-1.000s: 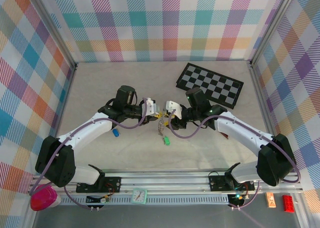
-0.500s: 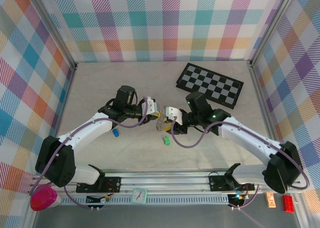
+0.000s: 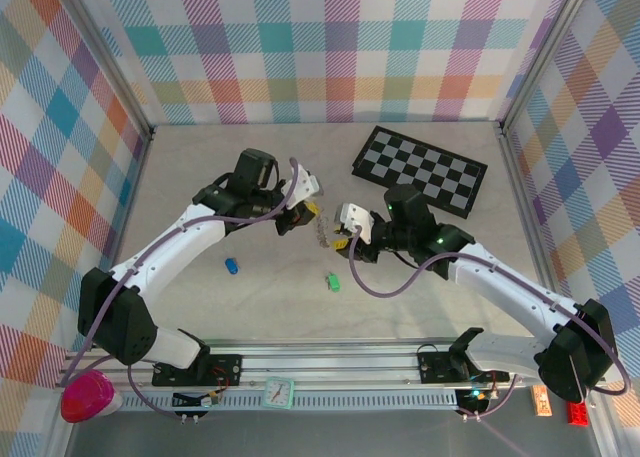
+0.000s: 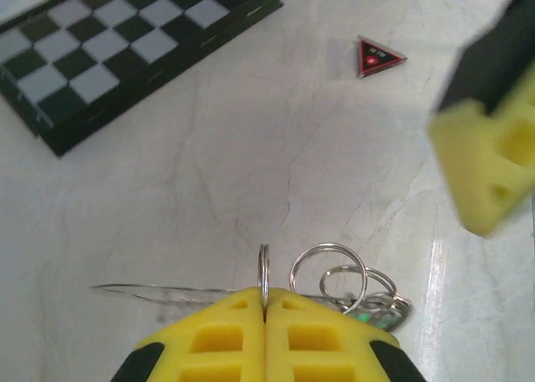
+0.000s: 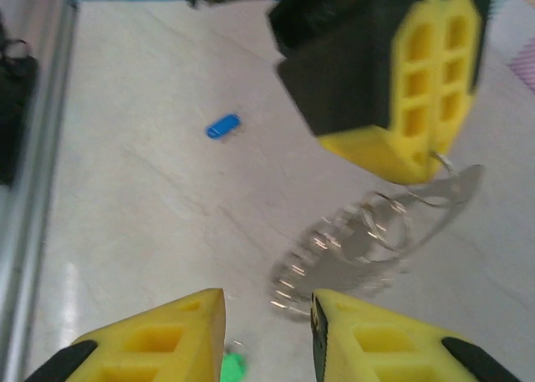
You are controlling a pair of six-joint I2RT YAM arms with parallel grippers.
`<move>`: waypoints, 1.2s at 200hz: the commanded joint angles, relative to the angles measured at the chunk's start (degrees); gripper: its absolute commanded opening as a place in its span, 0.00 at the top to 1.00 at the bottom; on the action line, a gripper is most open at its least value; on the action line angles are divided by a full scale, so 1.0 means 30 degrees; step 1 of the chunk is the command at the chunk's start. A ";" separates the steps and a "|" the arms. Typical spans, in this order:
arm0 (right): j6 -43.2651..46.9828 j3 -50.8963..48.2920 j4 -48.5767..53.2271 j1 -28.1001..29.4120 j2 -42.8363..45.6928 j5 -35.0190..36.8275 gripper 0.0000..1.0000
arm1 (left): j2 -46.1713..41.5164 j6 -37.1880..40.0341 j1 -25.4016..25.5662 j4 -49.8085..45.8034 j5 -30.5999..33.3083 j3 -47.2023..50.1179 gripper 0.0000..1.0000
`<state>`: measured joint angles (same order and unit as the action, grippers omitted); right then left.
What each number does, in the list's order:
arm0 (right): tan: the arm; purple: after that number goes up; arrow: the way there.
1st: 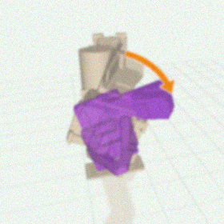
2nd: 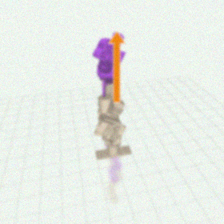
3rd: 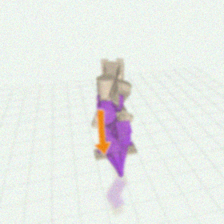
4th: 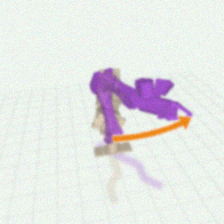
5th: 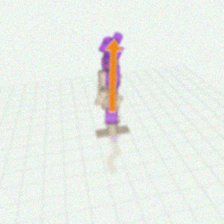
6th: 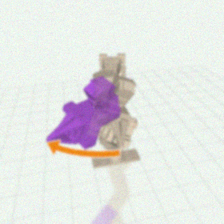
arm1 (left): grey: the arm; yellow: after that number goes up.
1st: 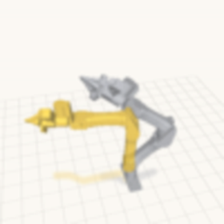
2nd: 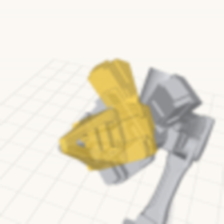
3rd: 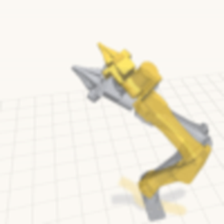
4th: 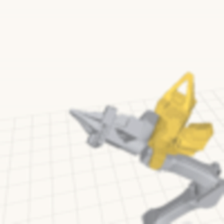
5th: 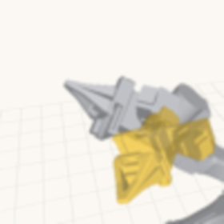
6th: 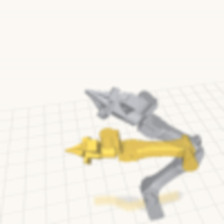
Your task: Put the keys on the keyring
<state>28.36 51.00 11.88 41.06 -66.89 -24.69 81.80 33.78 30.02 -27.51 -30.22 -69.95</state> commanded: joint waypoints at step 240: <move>-0.3633 -0.5088 -2.4822 0.2719 -0.9036 0.7235 0.76 | 0.2411 -3.2032 0.0045 -0.9738 0.2949 -0.6455 1.00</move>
<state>15.57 36.97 -55.90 49.15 -93.71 -3.42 88.47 -54.87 30.61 -53.78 -18.48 -88.03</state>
